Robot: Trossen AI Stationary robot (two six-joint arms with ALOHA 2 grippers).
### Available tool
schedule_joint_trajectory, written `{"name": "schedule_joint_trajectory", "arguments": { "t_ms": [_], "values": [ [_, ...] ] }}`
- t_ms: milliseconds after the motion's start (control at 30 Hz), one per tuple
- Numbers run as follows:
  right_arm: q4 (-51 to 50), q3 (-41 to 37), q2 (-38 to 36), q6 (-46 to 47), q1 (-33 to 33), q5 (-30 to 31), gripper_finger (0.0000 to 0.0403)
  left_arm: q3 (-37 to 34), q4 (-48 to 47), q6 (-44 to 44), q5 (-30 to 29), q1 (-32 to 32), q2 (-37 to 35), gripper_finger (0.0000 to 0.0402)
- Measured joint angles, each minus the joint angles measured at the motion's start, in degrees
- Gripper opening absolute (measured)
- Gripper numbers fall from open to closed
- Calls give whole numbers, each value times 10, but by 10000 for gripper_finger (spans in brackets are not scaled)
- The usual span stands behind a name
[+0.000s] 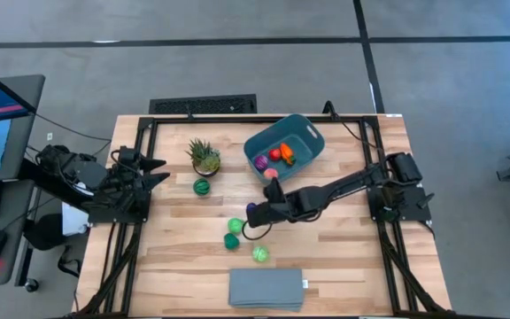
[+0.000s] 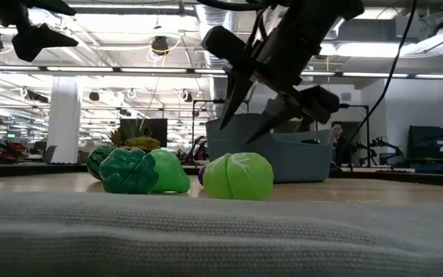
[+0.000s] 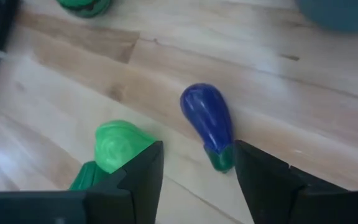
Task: Pick and placing Produce into tupperware
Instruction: Put the eggplant into the bin
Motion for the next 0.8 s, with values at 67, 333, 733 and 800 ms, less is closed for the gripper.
{"name": "schedule_joint_trajectory", "arguments": {
  "t_ms": [67, 333, 733, 800],
  "values": [
    [5, 0, 0, -7, -5, -25, 209, 0, 0, 0, 1, 0, 0, 286],
    [13, 0, 0, 8, -15, -45, 228, 0, 0, 0, 4, 0, 0, 286],
    [35, 0, 0, -12, -17, -58, 251, 0, 0, 0, 4, 0, 0, 286],
    [35, 0, 0, -8, -21, -58, 251, 0, 0, 0, 4, 0, 0, 286]
  ]
}}
